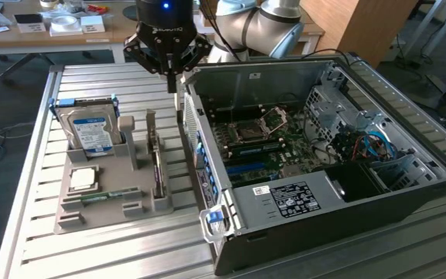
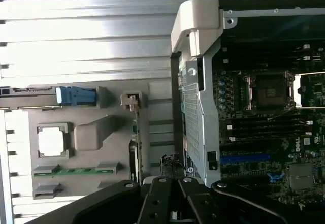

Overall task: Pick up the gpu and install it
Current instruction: 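Reach for the gpu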

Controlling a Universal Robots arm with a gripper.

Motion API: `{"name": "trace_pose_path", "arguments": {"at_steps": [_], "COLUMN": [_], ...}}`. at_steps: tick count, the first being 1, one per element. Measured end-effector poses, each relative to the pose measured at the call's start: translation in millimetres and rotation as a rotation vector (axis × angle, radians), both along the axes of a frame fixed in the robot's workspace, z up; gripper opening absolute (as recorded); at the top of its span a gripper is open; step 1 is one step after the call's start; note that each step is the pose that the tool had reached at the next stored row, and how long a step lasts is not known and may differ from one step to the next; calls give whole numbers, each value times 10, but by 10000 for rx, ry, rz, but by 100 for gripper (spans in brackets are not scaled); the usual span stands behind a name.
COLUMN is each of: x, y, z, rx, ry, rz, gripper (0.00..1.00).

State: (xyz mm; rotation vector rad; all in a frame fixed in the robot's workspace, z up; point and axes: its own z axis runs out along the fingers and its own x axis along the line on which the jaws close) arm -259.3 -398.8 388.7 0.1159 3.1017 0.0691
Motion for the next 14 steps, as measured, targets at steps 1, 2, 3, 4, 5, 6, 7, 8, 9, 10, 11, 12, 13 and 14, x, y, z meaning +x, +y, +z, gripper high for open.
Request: {"name": "trace_pose_path", "arguments": {"at_steps": [1,2,3,4,5,6,7,8,9,10,11,12,13,14], "x": [-22,-45,-69,-92,-115,-138,-159,-181,-206,-234,-260,-286,-309,-318], "y": [0,0,0,0,0,0,0,0,0,1,1,1,1,2], "z": [-3,-5,-7,-9,-12,-15,-18,-21,-24,-27,-29,-32,-34,-34], "rx": [-2,-6,-9,-12,-15,-19,-24,-28,-33,-36,-38,-41,-44,-45], "ry": [-1,0,-1,-1,-1,-1,-1,-1,-1,-1,-1,-1,0,-2], "rz": [1,1,1,2,1,1,0,0,0,0,0,1,1,0], "gripper": [11,11,11,11,11,11,11,11,11,11,11,11,11,11]}}
